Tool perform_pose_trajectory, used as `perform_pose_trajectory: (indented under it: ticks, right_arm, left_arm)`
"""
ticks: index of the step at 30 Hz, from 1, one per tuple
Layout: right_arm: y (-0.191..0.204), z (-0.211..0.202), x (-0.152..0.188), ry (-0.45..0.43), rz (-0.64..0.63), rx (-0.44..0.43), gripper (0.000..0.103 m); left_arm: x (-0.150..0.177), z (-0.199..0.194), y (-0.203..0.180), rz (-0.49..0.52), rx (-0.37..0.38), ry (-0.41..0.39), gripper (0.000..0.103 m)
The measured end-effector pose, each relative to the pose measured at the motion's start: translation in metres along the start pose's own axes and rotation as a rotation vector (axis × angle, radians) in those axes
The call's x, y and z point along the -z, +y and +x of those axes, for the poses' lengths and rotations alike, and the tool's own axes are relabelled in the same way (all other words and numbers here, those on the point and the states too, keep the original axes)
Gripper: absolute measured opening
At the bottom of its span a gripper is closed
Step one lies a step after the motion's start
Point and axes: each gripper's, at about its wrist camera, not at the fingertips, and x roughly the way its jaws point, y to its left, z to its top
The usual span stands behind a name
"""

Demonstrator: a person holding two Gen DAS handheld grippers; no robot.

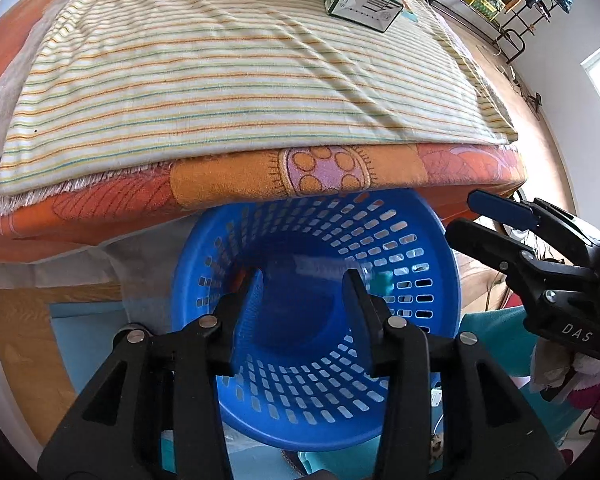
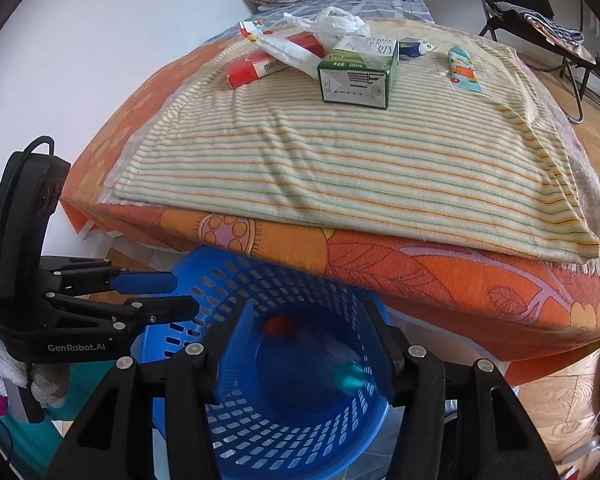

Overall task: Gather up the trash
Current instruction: 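Carry cup and bottle down into the blue basket and open both tools, then raise both open tools back over the bed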

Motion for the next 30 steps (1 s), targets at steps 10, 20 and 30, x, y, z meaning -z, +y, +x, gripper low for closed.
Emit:
perform_pose_trajectory:
  ticks: [10, 20, 30]
  right_arm:
    - [-0.001, -0.006, -0.007, -0.025, 0.01, 0.0, 0.06]
    - [-0.005, -0.017, -0.026, -0.07, 0.028, 0.013, 0.081]
    - [-0.008, -0.024, -0.064, -0.113, 0.029, 0.057, 0.087]
  left_arm:
    - [-0.015, -0.012, -0.006, 0.009, 0.003, -0.038, 0.042]
    - [-0.053, -0.035, -0.002, -0.008, -0.005, -0.118, 0.042]
    - [-0.106, -0.059, 0.005, -0.033, -0.011, -0.219, 0.042]
